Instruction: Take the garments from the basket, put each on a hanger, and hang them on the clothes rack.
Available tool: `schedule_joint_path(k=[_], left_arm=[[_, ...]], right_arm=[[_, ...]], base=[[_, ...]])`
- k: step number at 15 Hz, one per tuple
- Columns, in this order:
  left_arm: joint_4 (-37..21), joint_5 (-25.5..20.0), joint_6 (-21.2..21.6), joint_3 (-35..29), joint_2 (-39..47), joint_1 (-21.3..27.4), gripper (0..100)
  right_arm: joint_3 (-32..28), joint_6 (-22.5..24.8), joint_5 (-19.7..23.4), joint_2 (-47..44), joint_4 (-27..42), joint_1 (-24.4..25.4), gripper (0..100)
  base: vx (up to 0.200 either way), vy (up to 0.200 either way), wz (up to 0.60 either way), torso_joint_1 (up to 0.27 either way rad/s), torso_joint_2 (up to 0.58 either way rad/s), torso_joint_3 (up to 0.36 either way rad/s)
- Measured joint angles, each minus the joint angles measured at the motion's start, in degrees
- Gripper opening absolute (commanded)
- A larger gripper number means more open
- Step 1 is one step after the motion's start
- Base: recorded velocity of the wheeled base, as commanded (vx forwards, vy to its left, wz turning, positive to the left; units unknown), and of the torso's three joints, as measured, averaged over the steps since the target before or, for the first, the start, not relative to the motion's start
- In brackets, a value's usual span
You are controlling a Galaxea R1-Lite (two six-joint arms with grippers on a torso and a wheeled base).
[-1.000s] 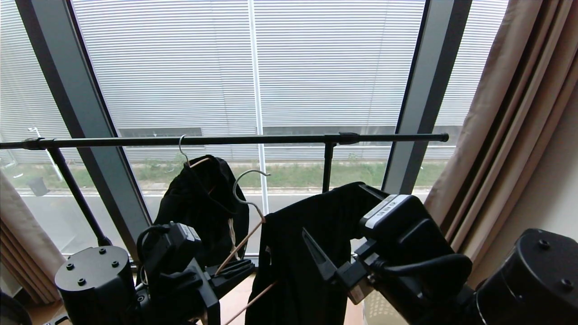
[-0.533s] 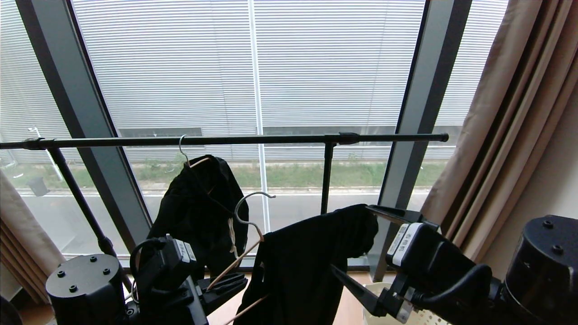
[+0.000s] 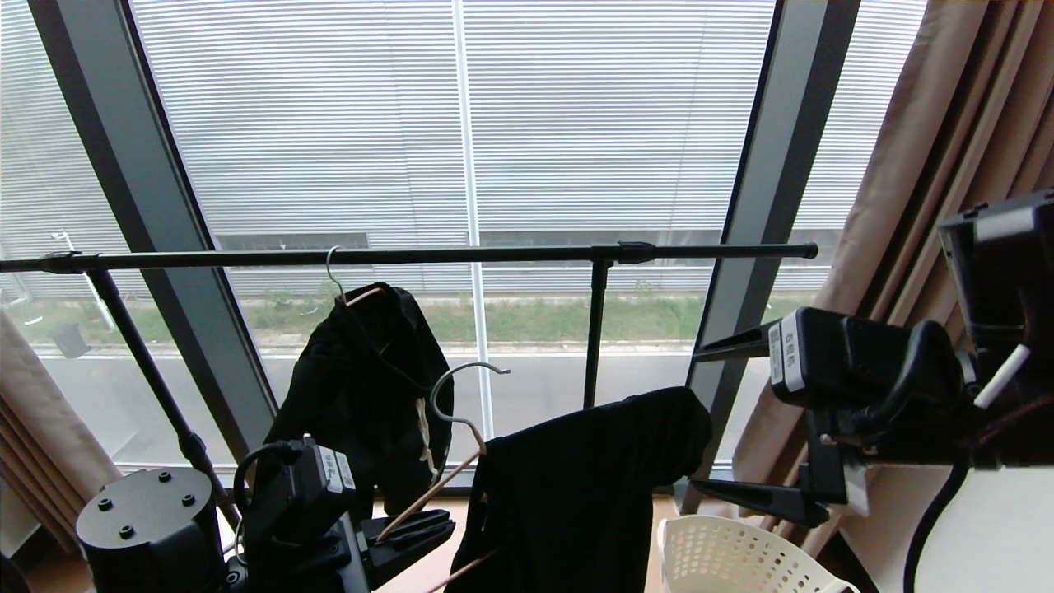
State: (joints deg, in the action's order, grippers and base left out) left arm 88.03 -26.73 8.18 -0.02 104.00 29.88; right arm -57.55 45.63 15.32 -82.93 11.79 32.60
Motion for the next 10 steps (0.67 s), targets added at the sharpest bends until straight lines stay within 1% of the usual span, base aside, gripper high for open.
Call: schedule_joint_path(k=[3, 5, 6, 7, 10], left_arm=[[0.0, 0.05, 0.07, 0.02, 0.0, 0.52, 0], [0.0, 0.07, 0.09, 0.02, 0.0, 1.18, 0], [0.02, 0.09, 0.09, 0.02, 0.0, 1.38, 0], [0.02, 0.11, 0.09, 0.02, 0.0, 1.51, 0], [0.11, 0.11, 0.09, 0.02, 0.02, 1.67, 0]], right_arm=[[-16.53, 11.65, 6.33, -6.73, 21.11, -4.1, 100], [-25.66, 14.67, 9.34, -13.13, 30.39, -5.38, 100], [-29.07, 15.32, 11.0, -16.65, 33.29, -5.45, 100], [-31.59, 15.41, 12.24, -19.6, 34.63, -4.96, 100], [-36.88, 15.27, 13.17, -26.3, 35.61, -3.33, 100]], base=[[0.0, 0.0, 0.0, 0.0, 0.0, 0.0], [0.0, 0.0, 0.0, 0.0, 0.0, 0.0], [0.0, 0.0, 0.0, 0.0, 0.0, 0.0], [0.0, 0.0, 0.0, 0.0, 0.0, 0.0], [0.0, 0.0, 0.0, 0.0, 0.0, 0.0]])
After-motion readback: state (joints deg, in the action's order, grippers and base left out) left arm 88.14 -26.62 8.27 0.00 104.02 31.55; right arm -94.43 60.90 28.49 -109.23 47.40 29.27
